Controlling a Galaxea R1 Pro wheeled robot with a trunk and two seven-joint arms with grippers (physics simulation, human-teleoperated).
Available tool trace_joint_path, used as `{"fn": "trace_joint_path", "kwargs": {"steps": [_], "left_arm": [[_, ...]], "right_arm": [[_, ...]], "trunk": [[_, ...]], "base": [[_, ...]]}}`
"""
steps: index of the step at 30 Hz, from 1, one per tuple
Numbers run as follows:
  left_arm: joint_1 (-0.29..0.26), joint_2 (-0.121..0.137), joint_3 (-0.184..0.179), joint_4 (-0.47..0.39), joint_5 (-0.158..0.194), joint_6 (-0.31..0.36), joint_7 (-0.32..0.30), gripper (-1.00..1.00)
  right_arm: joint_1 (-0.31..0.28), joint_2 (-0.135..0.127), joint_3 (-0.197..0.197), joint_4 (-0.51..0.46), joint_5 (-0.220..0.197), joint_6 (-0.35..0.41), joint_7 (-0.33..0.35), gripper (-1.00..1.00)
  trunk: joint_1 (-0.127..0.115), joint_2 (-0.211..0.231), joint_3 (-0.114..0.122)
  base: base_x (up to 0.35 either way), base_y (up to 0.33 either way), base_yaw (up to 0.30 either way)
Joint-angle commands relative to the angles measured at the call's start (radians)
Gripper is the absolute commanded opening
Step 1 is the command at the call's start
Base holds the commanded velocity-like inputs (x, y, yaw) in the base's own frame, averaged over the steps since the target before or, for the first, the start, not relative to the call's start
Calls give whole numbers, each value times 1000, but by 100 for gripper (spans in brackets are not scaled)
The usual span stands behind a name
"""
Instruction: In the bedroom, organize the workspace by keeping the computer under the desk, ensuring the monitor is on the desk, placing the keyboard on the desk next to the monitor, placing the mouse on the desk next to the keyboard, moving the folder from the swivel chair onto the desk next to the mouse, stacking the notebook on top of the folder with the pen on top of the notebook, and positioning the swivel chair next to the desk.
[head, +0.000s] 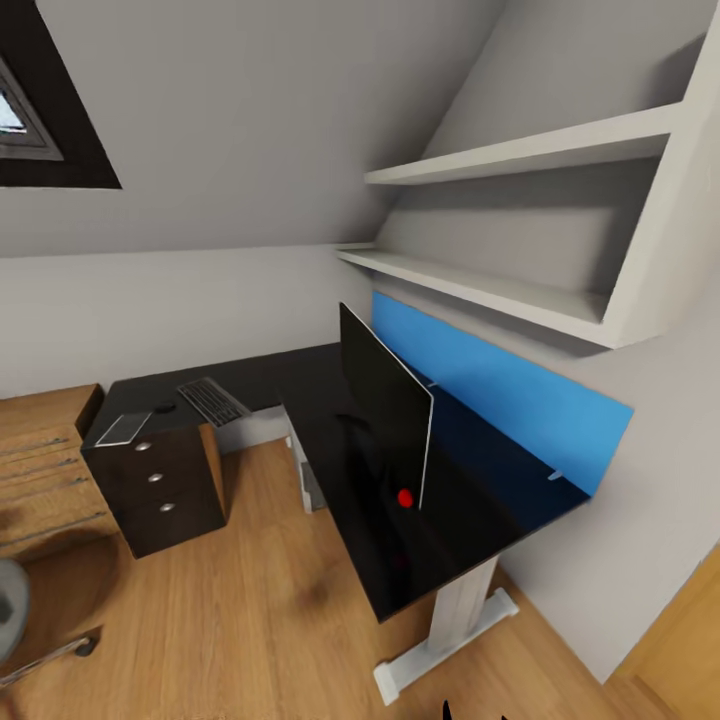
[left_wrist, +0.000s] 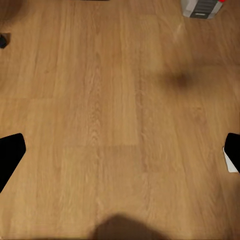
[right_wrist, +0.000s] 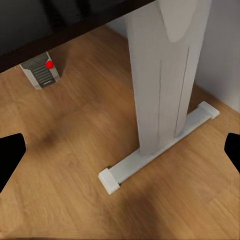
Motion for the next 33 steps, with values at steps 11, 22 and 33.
{"fn": "trace_joint_path", "kwargs": {"steps": [11, 22, 33], "left_arm": [[-1, -1, -8, -1, 7, -1, 2, 100], [-1, 0, -8, -1, 7, -2, 2, 100], [-1, 0, -8, -1, 7, -2, 2, 100]], "right_arm": [[-1, -2, 7, 0, -5, -2, -10, 100], [-1, -1, 9, 21, -7, 5, -9, 100], [-1, 3, 6, 55, -15, 9, -14, 100]], "trunk": [[1, -2, -2], [1, -2, -2], [1, -2, -2]], "base": [[0, -133, 264], [0, -291, 42], [-6, -265, 1]]}}
